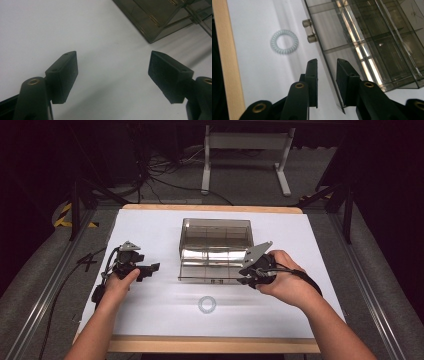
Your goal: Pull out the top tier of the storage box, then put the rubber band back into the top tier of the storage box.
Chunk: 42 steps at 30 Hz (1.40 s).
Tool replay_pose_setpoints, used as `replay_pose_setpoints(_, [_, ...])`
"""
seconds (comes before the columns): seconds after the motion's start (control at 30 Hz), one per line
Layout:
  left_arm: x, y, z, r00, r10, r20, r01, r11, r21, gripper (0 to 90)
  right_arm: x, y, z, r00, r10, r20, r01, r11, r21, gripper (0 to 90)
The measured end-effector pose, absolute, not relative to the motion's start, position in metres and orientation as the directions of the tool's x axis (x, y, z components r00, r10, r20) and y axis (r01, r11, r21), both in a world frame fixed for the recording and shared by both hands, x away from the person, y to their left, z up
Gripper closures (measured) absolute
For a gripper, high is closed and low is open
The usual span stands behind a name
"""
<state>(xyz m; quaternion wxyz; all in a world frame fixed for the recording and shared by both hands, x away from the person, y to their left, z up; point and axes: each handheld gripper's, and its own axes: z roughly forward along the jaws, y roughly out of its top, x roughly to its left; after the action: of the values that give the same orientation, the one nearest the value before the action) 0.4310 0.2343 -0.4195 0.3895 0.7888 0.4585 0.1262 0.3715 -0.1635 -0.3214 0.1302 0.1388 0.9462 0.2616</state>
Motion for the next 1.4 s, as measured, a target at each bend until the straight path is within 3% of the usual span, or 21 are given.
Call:
replay_pose_setpoints(0.47, [0.428, 0.233, -0.419, 0.551, 0.820, -0.153, 0.622, -0.281, 0.731, 24.7, 0.358, -0.147, -0.332, -0.943, 0.304, -0.135, 0.174, 0.798, 0.577, 71.0])
replay_pose_setpoints(1.4, [0.422, 0.242, -0.419, 0.535, 0.830, -0.158, 0.634, -0.270, 0.725, 24.6, 0.359, -0.113, -0.371, -0.967, 0.240, -0.090, 0.148, 0.809, 0.569, 68.9])
